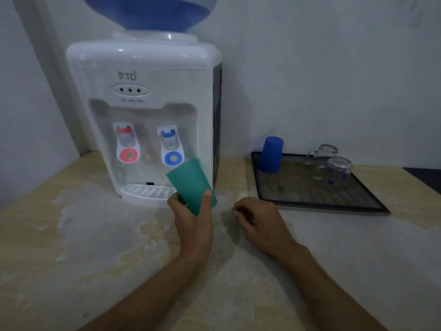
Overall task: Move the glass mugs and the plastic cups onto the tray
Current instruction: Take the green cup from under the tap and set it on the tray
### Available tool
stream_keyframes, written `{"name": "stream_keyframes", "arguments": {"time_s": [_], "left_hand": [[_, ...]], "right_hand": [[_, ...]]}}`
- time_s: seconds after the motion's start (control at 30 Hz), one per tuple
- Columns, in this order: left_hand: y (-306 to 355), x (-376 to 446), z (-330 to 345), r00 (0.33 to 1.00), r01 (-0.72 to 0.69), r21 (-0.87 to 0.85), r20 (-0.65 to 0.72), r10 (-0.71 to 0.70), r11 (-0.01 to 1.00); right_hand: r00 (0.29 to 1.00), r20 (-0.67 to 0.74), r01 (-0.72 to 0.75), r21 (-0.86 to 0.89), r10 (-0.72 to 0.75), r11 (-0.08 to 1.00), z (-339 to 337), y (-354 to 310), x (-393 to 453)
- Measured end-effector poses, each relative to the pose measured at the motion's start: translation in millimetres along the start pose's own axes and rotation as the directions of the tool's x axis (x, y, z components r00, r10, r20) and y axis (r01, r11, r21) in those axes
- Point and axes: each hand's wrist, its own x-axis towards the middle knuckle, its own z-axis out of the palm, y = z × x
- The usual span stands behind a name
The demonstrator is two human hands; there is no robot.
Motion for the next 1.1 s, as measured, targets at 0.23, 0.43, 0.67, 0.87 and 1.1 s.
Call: {"name": "stream_keyframes", "arguments": {"time_s": [0.23, 0.43, 0.67, 0.87, 1.1], "left_hand": [[1.8, -0.6, 0.1, 1.0, -0.021, 0.0, 0.002, 0.021, 1.0], [0.0, -2.9, 0.5, 0.997, -0.083, 0.033, 0.004, 0.083, 0.996], [-0.7, -6.4, -0.5, 0.999, -0.045, -0.043, 0.019, 0.045, 0.998], [2.3, -11.1, 0.3, 0.987, -0.152, -0.048, 0.035, 0.154, 0.987], [4.4, -8.9, -2.5, 0.943, -0.3, 0.102, 0.181, 0.278, 0.949]], "right_hand": [[1.0, -0.003, -0.002, 0.001, 0.002, 1.0, -0.2, -0.7, 0.2], [1.0, -0.004, -0.006, 0.002, 0.006, 1.0, -0.3, -1.4, 0.5], [1.0, -0.014, -0.007, -0.016, 0.007, 1.0, -0.4, -0.8, -0.2], [0.999, -0.027, -0.02, -0.021, 0.019, 1.0, -0.5, 0.8, 0.9], [0.955, -0.277, -0.084, 0.099, 0.108, 0.992, -8.8, -5.0, 3.4]]}}
